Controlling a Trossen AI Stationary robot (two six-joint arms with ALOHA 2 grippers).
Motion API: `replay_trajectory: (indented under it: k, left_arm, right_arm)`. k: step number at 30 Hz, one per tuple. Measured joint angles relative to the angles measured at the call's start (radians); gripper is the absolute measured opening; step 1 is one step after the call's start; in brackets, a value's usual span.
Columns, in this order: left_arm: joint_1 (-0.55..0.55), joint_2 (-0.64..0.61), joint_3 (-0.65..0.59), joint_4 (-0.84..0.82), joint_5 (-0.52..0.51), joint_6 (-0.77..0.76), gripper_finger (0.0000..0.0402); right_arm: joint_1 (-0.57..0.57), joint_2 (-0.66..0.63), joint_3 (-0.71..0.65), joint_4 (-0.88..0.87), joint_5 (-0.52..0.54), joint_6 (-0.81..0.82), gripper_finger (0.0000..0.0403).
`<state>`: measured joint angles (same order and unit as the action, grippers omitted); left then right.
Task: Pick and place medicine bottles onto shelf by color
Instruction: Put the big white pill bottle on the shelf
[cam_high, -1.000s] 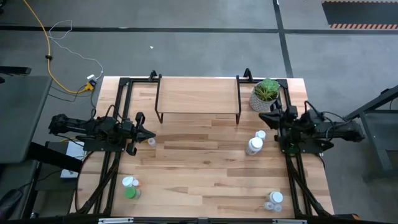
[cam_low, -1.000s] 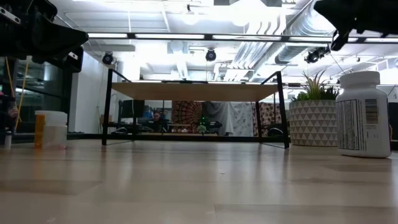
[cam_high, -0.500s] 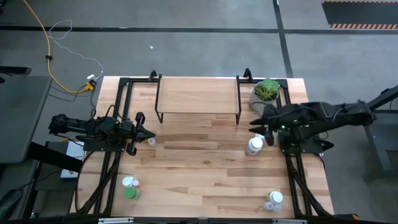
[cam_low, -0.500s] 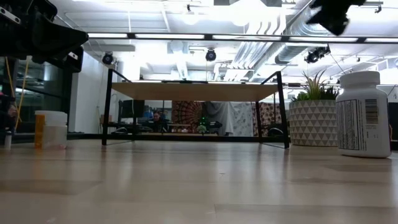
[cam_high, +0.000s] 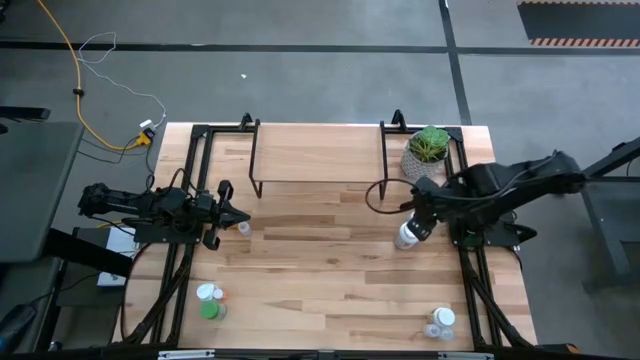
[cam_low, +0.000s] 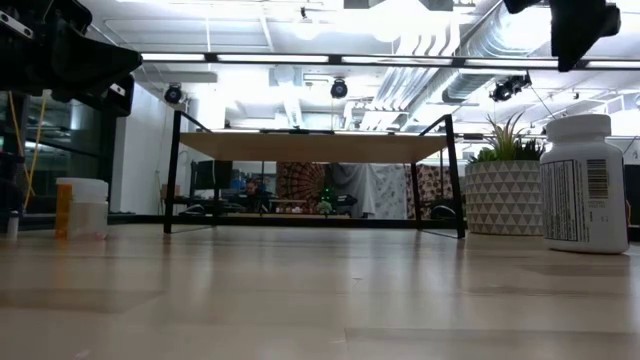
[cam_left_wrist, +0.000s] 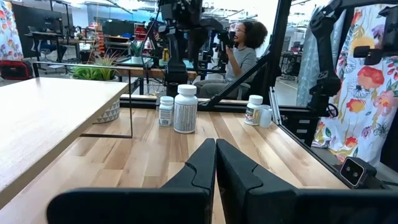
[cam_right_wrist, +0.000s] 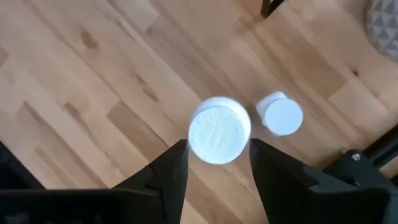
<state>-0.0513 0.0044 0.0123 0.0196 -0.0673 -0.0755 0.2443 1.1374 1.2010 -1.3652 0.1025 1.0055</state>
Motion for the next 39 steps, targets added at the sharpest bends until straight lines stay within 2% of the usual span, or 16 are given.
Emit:
replay_trajectory:
  k: [10, 18, 21, 26, 31, 39]
  left_arm:
    - [0.0, 0.0, 0.0, 0.0, 0.0, 0.0, 0.0003]
    - [0.0, 0.0, 0.0, 0.0, 0.0, 0.0, 0.0003]
    - [0.0, 0.0, 0.0, 0.0, 0.0, 0.0, 0.0003]
    - [0.0, 0.0, 0.0, 0.0, 0.0, 0.0, 0.0003]
    - [0.0, 0.0, 0.0, 0.0, 0.0, 0.0, 0.0003]
    - [0.0, 0.0, 0.0, 0.0, 0.0, -0.001, 0.0003]
  right_arm:
    - [-0.002, 0.047, -0.004, -0.007, 0.002, 0.052, 0.0173]
    - [-0.002, 0.047, -0.004, -0.007, 0.024, 0.041, 0.0276]
    - [-0.001, 0.047, -0.004, -0.007, 0.026, 0.054, 0.0297]
    - [0.041, 0.047, -0.005, -0.007, 0.082, 0.087, 0.0301]
    - [0.113, 0.047, -0.005, -0.028, 0.191, 0.247, 0.0301]
    - [0.177, 0.115, -0.005, -0.031, 0.191, 0.405, 0.0301]
